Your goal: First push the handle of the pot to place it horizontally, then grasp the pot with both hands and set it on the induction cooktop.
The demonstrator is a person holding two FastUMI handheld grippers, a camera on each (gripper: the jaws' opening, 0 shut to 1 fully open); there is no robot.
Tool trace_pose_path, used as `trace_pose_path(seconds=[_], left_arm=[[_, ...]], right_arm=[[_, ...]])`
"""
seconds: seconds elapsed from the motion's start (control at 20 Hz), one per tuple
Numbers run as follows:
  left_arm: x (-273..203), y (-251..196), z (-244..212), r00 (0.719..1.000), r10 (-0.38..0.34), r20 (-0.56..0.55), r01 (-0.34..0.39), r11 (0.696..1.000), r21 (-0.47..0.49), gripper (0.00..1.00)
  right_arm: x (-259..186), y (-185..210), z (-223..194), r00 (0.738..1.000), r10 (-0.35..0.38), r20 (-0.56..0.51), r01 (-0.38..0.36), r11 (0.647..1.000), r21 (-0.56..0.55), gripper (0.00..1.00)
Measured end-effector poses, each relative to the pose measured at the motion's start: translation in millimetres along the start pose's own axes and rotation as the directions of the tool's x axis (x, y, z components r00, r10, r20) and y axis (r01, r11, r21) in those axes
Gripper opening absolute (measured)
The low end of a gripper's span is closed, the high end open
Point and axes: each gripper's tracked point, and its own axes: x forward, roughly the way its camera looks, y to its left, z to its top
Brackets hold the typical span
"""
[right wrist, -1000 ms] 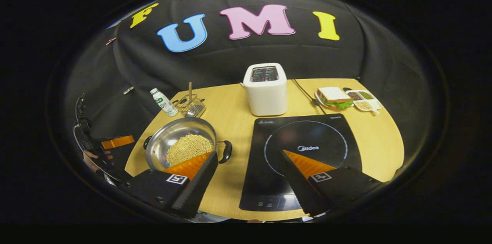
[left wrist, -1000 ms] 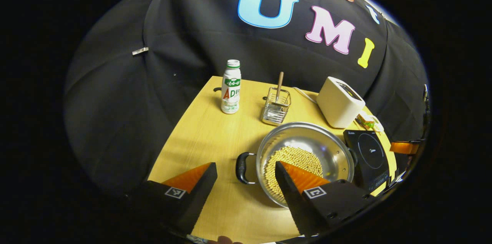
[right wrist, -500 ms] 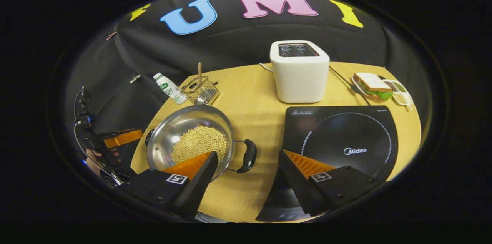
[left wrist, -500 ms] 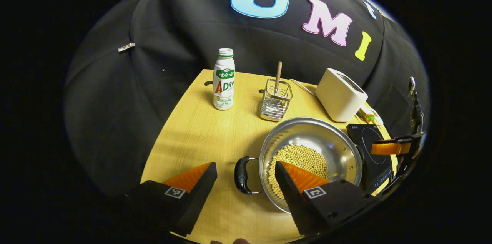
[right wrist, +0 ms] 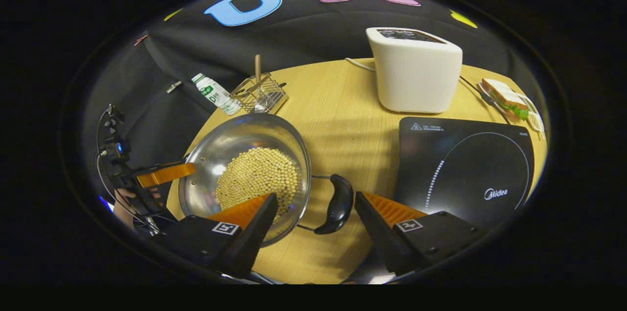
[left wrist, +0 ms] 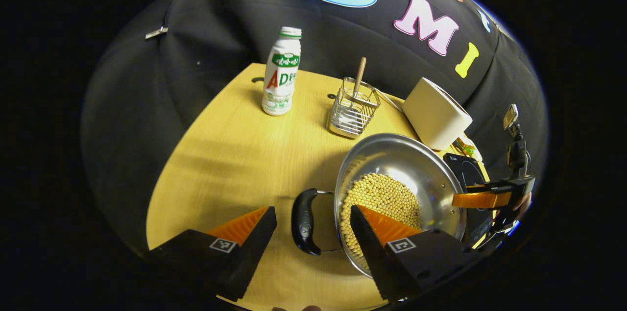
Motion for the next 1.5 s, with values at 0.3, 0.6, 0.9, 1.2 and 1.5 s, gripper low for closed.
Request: trace_pose_path(seconds=[0.3,0.6,0.9,1.2,1.5], left_arm=[[21,6,-1,0.999,-0.006,-0.043,0.008,0.999,0.042,0.93],[34,2,-4,0.997,-0.029,-0.073,0.031,0.999,0.034,0.69],[34,4,-9,0.996,-0.006,-0.090,0.005,1.000,-0.008,0.64],[27,8,-18,0.993,0.051,-0.103,-0.054,0.998,-0.027,0.58],[0,-4,-13,0.996,0.077,-0.053,-0.079,0.996,-0.029,0.57]], right_arm=[[23,5,-4,1.000,-0.025,-0.015,0.026,1.000,0.010,0.99],[37,-10,-11,0.995,-0.095,-0.023,0.095,0.995,-0.032,0.74],[40,-16,-8,0.990,-0.141,-0.008,0.141,0.990,0.002,0.66],[35,-11,-14,0.989,-0.149,-0.024,0.149,0.989,-0.007,0.61],[9,-8,1,0.991,-0.130,0.025,0.131,0.990,-0.042,0.60]])
